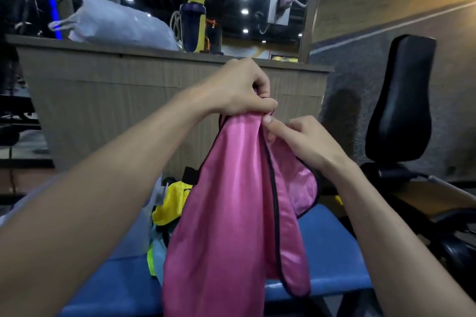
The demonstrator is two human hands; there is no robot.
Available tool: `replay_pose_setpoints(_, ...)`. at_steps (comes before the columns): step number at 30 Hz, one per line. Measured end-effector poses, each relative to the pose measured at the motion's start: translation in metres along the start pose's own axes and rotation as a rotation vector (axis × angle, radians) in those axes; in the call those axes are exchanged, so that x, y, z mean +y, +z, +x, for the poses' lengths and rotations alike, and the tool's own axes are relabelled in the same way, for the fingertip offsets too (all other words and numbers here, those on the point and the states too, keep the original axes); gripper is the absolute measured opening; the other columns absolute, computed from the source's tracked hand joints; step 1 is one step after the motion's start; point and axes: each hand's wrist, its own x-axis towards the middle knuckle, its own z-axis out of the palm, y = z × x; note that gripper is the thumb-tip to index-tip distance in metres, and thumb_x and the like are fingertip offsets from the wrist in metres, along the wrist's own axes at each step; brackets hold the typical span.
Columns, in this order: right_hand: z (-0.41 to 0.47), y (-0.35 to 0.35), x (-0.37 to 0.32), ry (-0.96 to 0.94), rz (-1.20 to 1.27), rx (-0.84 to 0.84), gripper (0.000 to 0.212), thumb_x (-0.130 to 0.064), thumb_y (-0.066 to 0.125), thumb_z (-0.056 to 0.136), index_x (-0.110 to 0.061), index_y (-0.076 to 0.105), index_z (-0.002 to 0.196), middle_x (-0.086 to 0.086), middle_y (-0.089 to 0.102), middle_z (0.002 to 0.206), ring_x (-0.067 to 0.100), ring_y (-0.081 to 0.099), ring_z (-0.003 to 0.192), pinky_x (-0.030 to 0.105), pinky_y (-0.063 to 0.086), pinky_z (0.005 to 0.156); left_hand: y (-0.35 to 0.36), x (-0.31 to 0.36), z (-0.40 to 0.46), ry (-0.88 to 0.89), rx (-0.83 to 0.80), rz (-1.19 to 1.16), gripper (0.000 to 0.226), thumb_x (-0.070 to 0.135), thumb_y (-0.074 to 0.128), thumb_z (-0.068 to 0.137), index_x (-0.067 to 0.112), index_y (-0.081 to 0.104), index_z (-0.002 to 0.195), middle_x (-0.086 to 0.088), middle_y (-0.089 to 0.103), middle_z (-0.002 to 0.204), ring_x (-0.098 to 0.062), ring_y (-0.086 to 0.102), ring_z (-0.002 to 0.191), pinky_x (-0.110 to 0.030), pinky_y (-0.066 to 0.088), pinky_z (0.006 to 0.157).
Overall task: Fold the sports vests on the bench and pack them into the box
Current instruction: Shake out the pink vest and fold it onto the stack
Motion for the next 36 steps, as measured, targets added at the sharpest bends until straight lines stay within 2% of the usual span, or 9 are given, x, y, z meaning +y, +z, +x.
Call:
replay_pose_setpoints(3,0.001,-0.001,-0.003,-0.005,-0.005,-0.026,0.071,-0.076,0.062,0.082,-0.009,0.046,0.065,0.005,0.036,0.063,0.017,0.034,0.059,0.036,0.028,0.061,0.004,-0.005,-0.002,-0.01,0.002,0.002,0.026,0.034,0.075,0.084,0.015,0.07,0.067,0.004,0.069,0.067,-0.001,0.058,0.065,-0.005,0.036,0.058)
replay_pose_setpoints(6,-0.003,0.004,0.006,0.015,-0.009,-0.142,0.084,-0.077,0.074,0.07,0.006,0.062,0.082,0.022,0.057,0.067,0.016,0.046,0.06,0.035,0.033,0.06,0.003,-0.015,-0.006,-0.035,0.036,-0.04,0.027,0.034,0.075,0.086,0.018,0.069,0.066,0.009,0.068,0.068,0.003,0.058,0.066,-0.007,0.037,0.059)
replay_pose_setpoints(8,-0.007,0.015,0.02,0.005,-0.038,-0.163,0.058,-0.063,0.08,0.073,-0.006,0.072,0.081,0.014,0.07,0.071,0.011,0.055,0.057,0.031,0.04,0.056,0.002,-0.021,-0.009,-0.048,0.064,-0.094,0.027,0.033,0.075,0.087,0.016,0.069,0.067,0.009,0.068,0.068,0.004,0.058,0.065,-0.008,0.039,0.059)
replay_pose_setpoints(10,-0.011,0.028,0.034,-0.008,-0.14,-0.106,0.035,-0.045,0.081,0.079,-0.013,0.071,0.069,0.003,0.069,0.061,0.007,0.055,0.049,0.027,0.041,0.051,0.002,-0.026,-0.013,-0.062,0.084,-0.15,0.027,0.031,0.075,0.088,0.013,0.069,0.069,0.009,0.067,0.069,0.006,0.058,0.065,-0.008,0.041,0.061)
replay_pose_setpoints(13,-0.016,0.047,0.053,0.004,-0.251,0.02,0.037,-0.038,0.073,0.08,-0.008,0.062,0.061,0.005,0.056,0.052,0.011,0.043,0.046,0.032,0.037,0.051,0.007,-0.031,-0.017,-0.081,0.081,-0.16,0.026,0.031,0.075,0.088,0.015,0.069,0.07,0.011,0.066,0.067,0.006,0.058,0.064,-0.008,0.04,0.061)
replay_pose_setpoints(21,-0.013,0.067,0.028,0.24,-0.387,0.179,0.065,-0.073,0.052,0.08,-0.013,0.063,0.059,0.001,0.06,0.06,0.024,0.052,0.059,0.036,0.04,0.063,0.04,-0.029,-0.026,-0.044,0.021,-0.082,0.026,0.033,0.076,0.085,0.019,0.067,0.065,0.008,0.068,0.067,0.0,0.061,0.068,-0.009,0.039,0.063)
replay_pose_setpoints(27,-0.006,0.064,0.042,0.176,-0.345,0.115,0.042,-0.037,0.06,0.081,-0.007,0.048,0.055,0.009,0.054,0.056,0.038,0.054,0.065,0.035,0.035,0.054,0.043,-0.042,-0.033,-0.026,-0.009,-0.018,0.029,0.035,0.077,0.085,0.02,0.064,0.064,0.007,0.066,0.065,-0.003,0.057,0.064,-0.009,0.037,0.062)
replay_pose_setpoints(32,-0.011,0.054,0.084,0.117,-0.228,-0.068,0.033,-0.028,0.057,0.071,0.003,0.049,0.062,0.003,0.036,0.052,0.016,0.032,0.052,0.035,0.03,0.051,0.031,-0.065,-0.043,0.003,0.019,0.053,0.03,0.034,0.076,0.088,0.019,0.059,0.069,0.008,0.061,0.067,-0.004,0.054,0.065,-0.01,0.036,0.061)
replay_pose_setpoints(36,-0.024,0.045,0.115,0.211,0.029,-0.207,0.021,-0.006,0.058,0.08,0.008,0.06,0.064,0.003,0.052,0.056,0.011,0.044,0.05,0.03,0.034,0.053,0.028,-0.088,-0.052,0.005,0.061,0.142,0.031,0.03,0.073,0.091,0.014,0.054,0.073,0.008,0.054,0.066,-0.003,0.049,0.063,-0.014,0.032,0.059)
